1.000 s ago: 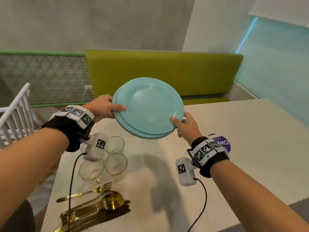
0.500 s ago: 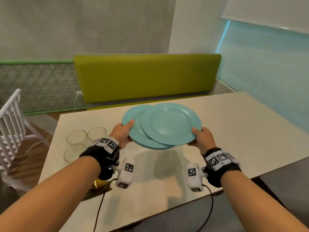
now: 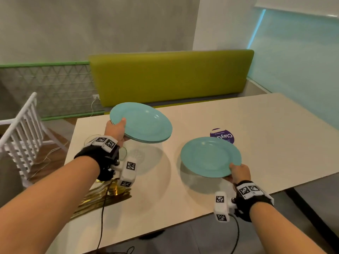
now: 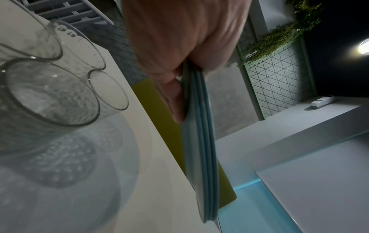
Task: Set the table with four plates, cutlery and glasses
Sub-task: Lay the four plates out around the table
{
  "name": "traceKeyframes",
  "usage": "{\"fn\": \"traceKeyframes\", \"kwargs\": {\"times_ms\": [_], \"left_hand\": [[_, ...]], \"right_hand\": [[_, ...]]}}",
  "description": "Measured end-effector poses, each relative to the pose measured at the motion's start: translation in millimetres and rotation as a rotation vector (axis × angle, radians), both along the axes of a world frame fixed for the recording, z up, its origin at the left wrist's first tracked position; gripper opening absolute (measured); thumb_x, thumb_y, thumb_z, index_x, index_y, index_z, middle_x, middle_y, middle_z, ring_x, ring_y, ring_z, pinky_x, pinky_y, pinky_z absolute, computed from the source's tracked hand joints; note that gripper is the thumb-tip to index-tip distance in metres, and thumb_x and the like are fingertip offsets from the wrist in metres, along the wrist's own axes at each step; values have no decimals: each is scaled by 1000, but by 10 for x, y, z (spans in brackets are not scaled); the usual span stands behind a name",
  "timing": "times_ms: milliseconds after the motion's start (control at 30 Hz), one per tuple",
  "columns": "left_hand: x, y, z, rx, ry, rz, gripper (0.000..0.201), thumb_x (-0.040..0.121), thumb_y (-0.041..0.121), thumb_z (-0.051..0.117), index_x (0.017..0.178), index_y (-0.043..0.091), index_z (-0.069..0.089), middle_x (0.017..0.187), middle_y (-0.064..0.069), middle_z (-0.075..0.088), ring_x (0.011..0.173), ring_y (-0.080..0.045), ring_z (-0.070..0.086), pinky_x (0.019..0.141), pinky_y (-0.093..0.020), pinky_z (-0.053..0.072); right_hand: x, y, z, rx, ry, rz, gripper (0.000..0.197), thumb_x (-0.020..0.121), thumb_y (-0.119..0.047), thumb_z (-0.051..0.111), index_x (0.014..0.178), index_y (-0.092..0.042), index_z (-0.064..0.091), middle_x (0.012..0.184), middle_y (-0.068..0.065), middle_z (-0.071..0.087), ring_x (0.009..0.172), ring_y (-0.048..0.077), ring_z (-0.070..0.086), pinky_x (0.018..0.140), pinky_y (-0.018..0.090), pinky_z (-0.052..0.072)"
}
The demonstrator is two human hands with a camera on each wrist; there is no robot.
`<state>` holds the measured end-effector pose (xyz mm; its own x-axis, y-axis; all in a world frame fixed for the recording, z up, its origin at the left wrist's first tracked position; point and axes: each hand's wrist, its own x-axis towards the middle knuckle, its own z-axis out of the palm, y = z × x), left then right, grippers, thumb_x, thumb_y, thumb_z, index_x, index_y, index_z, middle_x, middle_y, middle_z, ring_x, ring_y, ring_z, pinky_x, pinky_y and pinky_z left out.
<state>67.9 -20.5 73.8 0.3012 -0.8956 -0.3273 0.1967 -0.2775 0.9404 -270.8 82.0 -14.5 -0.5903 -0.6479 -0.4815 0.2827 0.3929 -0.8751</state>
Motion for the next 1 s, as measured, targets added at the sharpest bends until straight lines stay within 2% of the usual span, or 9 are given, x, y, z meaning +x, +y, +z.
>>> {"fn": "traceKeyframes", "kwargs": {"times_ms": [100,200,333,500,600,667,833,900,1000], "left_hand": [[29,-95,40,-1,14,-49,35,99,20,44,133,11,46,132,-14,57,114,-33,58,82,-44,49],[41,-133,13,3,28,-77,36,99,20,44,133,10,46,132,-14,57,118,-34,56,81,-45,49],[26,-163,-97,10,52,-130,36,99,20,45,133,10,46,127,-14,59,110,-33,58,80,-43,48],[24,-180,-240,24,75,-180,36,98,22,46,132,10,47,130,-14,59,105,-30,59,79,-43,49],[31,-194,-277,23,71,-210,36,98,21,45,132,9,47,129,-15,59,101,-28,59,73,-42,51],[41,-205,-286,20,64,-219,36,98,21,46,132,9,47,128,-15,59,100,-28,59,65,-37,52],[64,-236,-293,18,62,-238,37,97,23,47,132,11,48,127,-12,60,100,-28,60,61,-34,53],[66,-239,-290,17,63,-245,36,97,23,47,132,11,47,125,-11,61,100,-27,60,61,-34,53],[72,-250,-313,15,70,-252,36,97,22,47,132,11,47,122,-11,61,103,-29,60,63,-35,53]], "right_hand": [[168,19,-181,41,-25,-4,15,93,6,43,95,3,58,106,24,55,92,34,53,37,32,52],[338,42,-355,61,-23,10,24,94,4,43,115,3,55,117,29,57,93,35,54,65,46,55],[530,108,-518,81,-2,15,28,95,2,43,121,6,52,104,22,56,93,35,55,39,31,52],[624,203,-785,207,31,9,27,91,-5,54,116,5,55,102,22,59,88,36,59,41,32,56],[647,225,-861,362,112,152,34,90,-15,57,114,8,56,93,20,61,84,36,65,73,44,60],[672,237,-895,406,105,208,30,90,-17,56,111,5,58,91,19,63,87,36,68,80,46,59],[821,276,-903,468,-6,147,13,91,-6,53,81,3,51,72,24,60,37,26,56,40,31,50],[869,292,-899,472,-22,143,13,90,-6,54,82,3,52,65,21,55,39,24,50,42,29,46],[898,320,-909,512,21,195,21,86,-13,59,78,5,56,56,20,57,51,31,56,61,48,55]]}}
